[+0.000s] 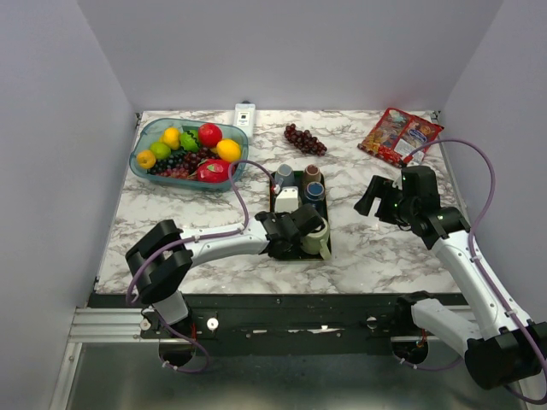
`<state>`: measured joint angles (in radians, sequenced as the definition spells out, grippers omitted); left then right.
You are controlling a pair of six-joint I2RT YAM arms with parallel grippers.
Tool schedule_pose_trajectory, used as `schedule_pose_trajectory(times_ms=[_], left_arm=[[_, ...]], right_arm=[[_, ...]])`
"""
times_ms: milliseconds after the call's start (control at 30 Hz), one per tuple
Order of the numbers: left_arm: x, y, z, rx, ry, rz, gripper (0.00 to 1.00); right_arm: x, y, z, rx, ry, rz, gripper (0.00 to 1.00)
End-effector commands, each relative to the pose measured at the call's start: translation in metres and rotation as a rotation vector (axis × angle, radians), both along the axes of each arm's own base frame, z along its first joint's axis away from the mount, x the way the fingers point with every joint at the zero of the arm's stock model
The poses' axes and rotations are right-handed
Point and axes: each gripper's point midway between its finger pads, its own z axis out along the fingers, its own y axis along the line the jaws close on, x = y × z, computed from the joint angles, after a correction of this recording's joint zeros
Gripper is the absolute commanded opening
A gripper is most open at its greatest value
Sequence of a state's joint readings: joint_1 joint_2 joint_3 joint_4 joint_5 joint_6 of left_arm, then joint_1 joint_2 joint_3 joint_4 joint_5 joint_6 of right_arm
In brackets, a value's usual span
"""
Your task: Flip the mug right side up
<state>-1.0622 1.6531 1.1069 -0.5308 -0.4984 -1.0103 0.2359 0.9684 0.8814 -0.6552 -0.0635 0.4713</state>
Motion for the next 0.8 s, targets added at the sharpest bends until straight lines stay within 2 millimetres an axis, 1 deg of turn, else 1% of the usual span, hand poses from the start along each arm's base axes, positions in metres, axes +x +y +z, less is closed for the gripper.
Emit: schedule_pose_trajectory(times_ms=[0, 200, 233, 300, 333, 367, 400, 433, 500, 533, 567, 600, 633, 667, 700, 733, 767], left_arm=[[0.011, 0.004, 0.028, -0.023, -0.065, 0.038, 0.0], [0.008, 0.01, 0.068, -0.068, -0.11, 0.011, 0.0], [0.006, 0.011, 0.081, -0.1, -0.121, 0.003, 0.0], [0.003, 0.012, 0.095, -0.131, -0.132, -0.006, 0.0], [-0.001, 0.016, 0.108, -0.153, -0.138, -0.007, 0.0], [-0.003, 0.021, 0.115, -0.157, -0.138, 0.005, 0.0], [-0.004, 0.023, 0.131, -0.178, -0.148, 0.011, 0.0], [-0.009, 0.03, 0.143, -0.193, -0.154, 0.009, 0.0], [-0.012, 0.032, 0.165, -0.249, -0.174, 0.004, 0.0], [-0.013, 0.032, 0.183, -0.305, -0.199, -0.001, 0.0], [-0.012, 0.033, 0.195, -0.327, -0.227, -0.019, 0.0], [-0.012, 0.028, 0.211, -0.378, -0.243, -0.045, 0.0], [-0.009, 0.024, 0.234, -0.448, -0.286, -0.059, 0.0], [-0.008, 0.021, 0.249, -0.484, -0.309, -0.076, 0.0], [-0.006, 0.017, 0.271, -0.537, -0.339, -0.111, 0.0], [-0.003, 0.012, 0.293, -0.599, -0.381, -0.128, 0.0], [-0.003, 0.008, 0.308, -0.64, -0.4, -0.154, 0.0]], right_arm=[[-0.003, -0.002, -0.001, -0.008, 0.018, -0.012, 0.93], [-0.003, 0.004, 0.008, 0.026, 0.004, -0.001, 0.94], [-0.004, 0.006, 0.012, 0.036, -0.001, 0.005, 0.94], [-0.004, 0.007, 0.018, 0.049, -0.007, 0.008, 0.94], [-0.005, 0.009, 0.019, 0.059, -0.004, 0.013, 0.94], [-0.005, 0.01, 0.025, 0.068, -0.011, 0.014, 0.94], [-0.006, 0.011, 0.028, 0.075, -0.009, 0.017, 0.94], [-0.008, 0.015, 0.032, 0.095, -0.009, 0.029, 0.94], [-0.009, 0.021, 0.044, 0.126, -0.023, 0.048, 0.94], [-0.012, 0.028, 0.052, 0.165, -0.027, 0.075, 0.94], [-0.013, 0.033, 0.059, 0.192, -0.041, 0.094, 0.94], [-0.013, 0.038, 0.071, 0.222, -0.066, 0.117, 0.95], [-0.018, 0.049, 0.082, 0.278, -0.076, 0.161, 0.95], [-0.016, 0.055, 0.096, 0.316, -0.116, 0.185, 0.95], [-0.017, 0.06, 0.106, 0.35, -0.143, 0.209, 0.95], [-0.023, 0.071, 0.118, 0.422, -0.147, 0.255, 0.96], [-0.023, 0.077, 0.138, 0.47, -0.22, 0.288, 0.96]])
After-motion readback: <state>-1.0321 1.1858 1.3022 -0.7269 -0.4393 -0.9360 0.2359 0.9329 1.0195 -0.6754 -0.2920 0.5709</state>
